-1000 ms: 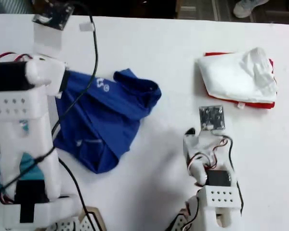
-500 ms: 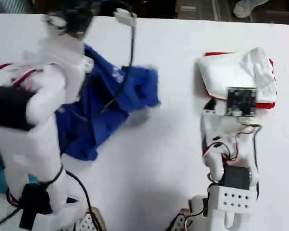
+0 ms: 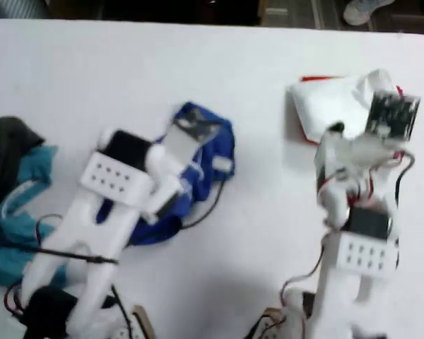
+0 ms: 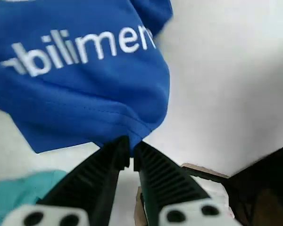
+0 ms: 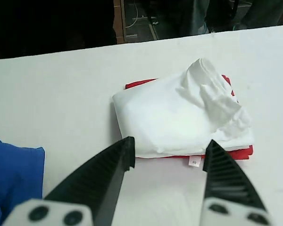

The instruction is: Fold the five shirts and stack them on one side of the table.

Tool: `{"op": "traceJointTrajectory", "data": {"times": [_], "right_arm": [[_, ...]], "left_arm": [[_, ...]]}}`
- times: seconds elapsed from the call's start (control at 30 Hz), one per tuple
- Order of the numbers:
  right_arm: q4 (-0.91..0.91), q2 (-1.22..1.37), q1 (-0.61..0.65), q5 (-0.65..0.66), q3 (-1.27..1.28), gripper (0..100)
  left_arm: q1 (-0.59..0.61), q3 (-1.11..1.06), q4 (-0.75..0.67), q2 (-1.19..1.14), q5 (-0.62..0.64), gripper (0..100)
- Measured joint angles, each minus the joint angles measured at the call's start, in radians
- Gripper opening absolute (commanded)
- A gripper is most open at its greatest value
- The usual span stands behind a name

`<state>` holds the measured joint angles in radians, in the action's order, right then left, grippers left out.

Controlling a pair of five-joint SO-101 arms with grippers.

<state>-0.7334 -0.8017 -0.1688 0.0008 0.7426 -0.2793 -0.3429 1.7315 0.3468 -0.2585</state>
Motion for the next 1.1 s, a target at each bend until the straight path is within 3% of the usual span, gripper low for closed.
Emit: {"op": "traceJointTrajectory", "data": {"times": [0.13,0.3,0.53,0.8,0.93,1.1], "right_arm": [[0.0,0.212,0.0,-0.028,-0.132,24.0],[-0.031,0.362,0.008,-0.031,-0.242,24.0],[-0.035,0.502,0.087,-0.031,-0.356,24.0],[-0.114,0.763,0.295,-0.031,-0.635,26.0],[-0.189,0.987,0.407,-0.009,-0.85,35.5],[-0.308,1.306,0.52,0.058,-1.143,36.5]], "left_arm": [[0.0,-0.012,-0.023,0.002,0.0,20],[0.028,0.006,-0.021,0.005,-0.002,18],[0.292,0.11,-0.011,0.005,-0.046,18],[0.68,0.02,-0.166,0.005,-0.049,18],[0.75,-0.04,-0.181,0.005,-0.066,18],[0.795,-0.069,-0.181,0.005,-0.13,18]]}}
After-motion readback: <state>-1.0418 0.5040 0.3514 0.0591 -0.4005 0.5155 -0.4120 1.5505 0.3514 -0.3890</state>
